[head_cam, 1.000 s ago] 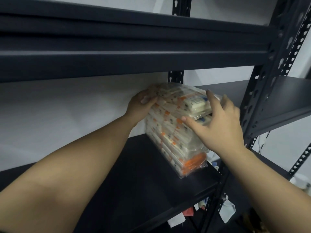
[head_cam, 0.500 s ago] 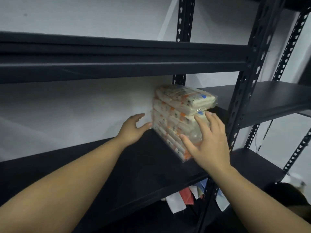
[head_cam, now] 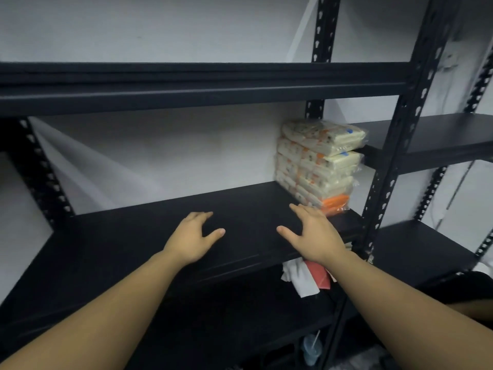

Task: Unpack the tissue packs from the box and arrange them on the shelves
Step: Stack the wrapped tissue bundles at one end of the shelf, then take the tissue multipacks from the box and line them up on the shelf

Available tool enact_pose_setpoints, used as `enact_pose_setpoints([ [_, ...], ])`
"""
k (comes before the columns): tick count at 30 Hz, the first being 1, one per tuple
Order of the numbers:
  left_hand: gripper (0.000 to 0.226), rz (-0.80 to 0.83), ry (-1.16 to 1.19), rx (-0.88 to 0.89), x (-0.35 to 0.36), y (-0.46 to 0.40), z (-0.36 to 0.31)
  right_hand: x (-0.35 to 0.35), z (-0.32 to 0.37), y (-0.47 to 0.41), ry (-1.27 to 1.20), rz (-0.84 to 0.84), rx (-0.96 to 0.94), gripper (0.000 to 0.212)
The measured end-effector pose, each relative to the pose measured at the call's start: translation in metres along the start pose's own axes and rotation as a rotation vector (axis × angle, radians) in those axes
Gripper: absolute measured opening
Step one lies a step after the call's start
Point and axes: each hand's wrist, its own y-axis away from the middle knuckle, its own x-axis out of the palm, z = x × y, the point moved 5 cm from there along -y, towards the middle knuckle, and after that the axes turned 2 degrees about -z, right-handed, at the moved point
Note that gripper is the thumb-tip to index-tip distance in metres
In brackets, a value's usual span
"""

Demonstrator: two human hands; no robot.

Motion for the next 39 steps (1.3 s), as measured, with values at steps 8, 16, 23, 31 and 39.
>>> enact_pose_setpoints([
  [8,0.077,-0.05,-0.025,-0.16,-0.009,0.09,0.016,0.029,0.04,0.031,-0.056,0.214,-0.157,0.092],
  [16,0.076,-0.062,-0.062,-0.262,0.042,0.179,0.002,0.058,0.022,0.101,-0.118,0.314,-0.25,0.086],
  [23,0.077,0.038,-0.044,-0.39,0.115,0.255,0.015,0.105,-0.017,0.187,-0.124,0.501,-0.236,0.091],
  [31,0.075,0.188,-0.008,-0.486,0.202,0.314,0.057,0.177,-0.062,0.26,-0.102,0.701,-0.126,0.11],
  [39,0.058,0.349,-0.054,-0.576,0.295,0.364,0.143,0.272,-0.098,0.318,-0.064,0.885,0.038,0.088],
])
